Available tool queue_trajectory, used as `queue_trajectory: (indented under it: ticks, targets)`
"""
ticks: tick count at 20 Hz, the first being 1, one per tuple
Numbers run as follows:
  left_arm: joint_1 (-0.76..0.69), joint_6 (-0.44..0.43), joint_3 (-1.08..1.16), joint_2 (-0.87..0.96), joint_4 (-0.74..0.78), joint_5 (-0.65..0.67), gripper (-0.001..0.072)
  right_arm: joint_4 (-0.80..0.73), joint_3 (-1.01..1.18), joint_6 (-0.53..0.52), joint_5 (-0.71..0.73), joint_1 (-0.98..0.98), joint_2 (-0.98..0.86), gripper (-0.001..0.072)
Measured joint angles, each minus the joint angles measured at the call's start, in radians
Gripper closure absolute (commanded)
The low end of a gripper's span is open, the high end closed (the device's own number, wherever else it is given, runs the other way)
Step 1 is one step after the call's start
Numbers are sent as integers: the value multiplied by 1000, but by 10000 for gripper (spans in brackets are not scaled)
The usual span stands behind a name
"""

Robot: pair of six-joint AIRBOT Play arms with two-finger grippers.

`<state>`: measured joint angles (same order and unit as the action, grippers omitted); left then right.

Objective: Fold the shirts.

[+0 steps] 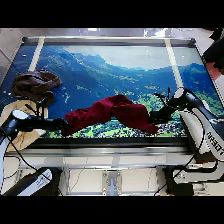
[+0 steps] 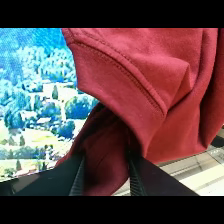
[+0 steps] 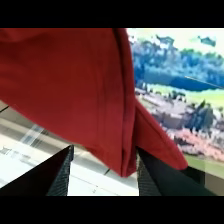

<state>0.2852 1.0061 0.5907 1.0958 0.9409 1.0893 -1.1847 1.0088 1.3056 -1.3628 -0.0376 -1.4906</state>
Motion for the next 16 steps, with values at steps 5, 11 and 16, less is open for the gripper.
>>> queue_trajectory:
  ticks: [5, 11, 16]
  targets:
    - [0, 0, 0, 0, 0, 0, 426, 20, -50, -21, 10, 0, -8, 550]
    - [0, 0, 0, 0, 0, 0, 698, 58, -69, -54, 27, 0, -9, 701]
    - [4, 1, 9, -20, -68, 15, 692, 74, -57, -65, 10, 0, 28, 702]
